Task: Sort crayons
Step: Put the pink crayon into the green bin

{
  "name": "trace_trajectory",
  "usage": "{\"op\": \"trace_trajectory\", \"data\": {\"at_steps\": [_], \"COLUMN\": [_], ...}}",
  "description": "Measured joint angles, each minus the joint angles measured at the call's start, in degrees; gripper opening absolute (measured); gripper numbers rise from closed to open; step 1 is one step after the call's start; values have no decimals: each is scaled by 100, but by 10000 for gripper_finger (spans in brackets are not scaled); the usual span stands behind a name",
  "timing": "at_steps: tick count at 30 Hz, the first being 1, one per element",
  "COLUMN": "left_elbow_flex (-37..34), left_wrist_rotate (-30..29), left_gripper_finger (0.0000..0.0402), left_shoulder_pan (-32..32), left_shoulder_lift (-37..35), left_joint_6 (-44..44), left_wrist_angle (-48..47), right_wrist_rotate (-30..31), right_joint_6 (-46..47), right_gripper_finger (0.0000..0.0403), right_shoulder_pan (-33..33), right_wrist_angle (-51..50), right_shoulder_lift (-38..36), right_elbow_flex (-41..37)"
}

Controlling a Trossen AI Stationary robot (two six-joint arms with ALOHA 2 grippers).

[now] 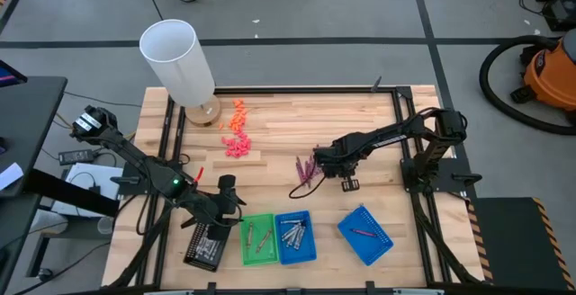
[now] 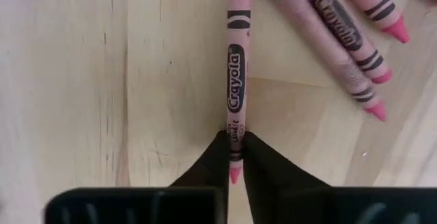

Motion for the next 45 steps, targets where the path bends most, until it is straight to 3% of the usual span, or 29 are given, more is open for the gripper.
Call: {"op": "trace_trajectory", "data": {"at_steps": [4, 14, 23, 33, 38, 45], "left_elbow_flex": [0, 0, 4, 4, 4, 5], "left_wrist_rotate": [0, 0, -1, -25, -753, -1644], "left_gripper_finger": [238, 238, 238, 238, 238, 238], "left_shoulder_pan": [0, 0, 2, 1, 0, 72], "left_shoulder_lift": [0, 0, -2, -2, 74, 530], "left_joint_6": [-2, -147, -174, -171, 58, 1179], "left_wrist_angle": [0, 51, 204, 348, 908, 2168], "right_wrist_rotate": [15, -88, -129, -131, -121, 204], "right_joint_6": [-10, 341, 484, 496, 688, 709], "right_gripper_finger": [17, 37, 37, 37, 37, 37], "right_shoulder_pan": [112, 619, 1257, 1654, 1700, 1720], "right_wrist_angle": [-52, -200, 686, 1823, 2511, 3235], "right_shoulder_lift": [7, -153, -262, -186, -184, -184], "right_elbow_flex": [40, 636, 1216, 1260, 1261, 1261]}}
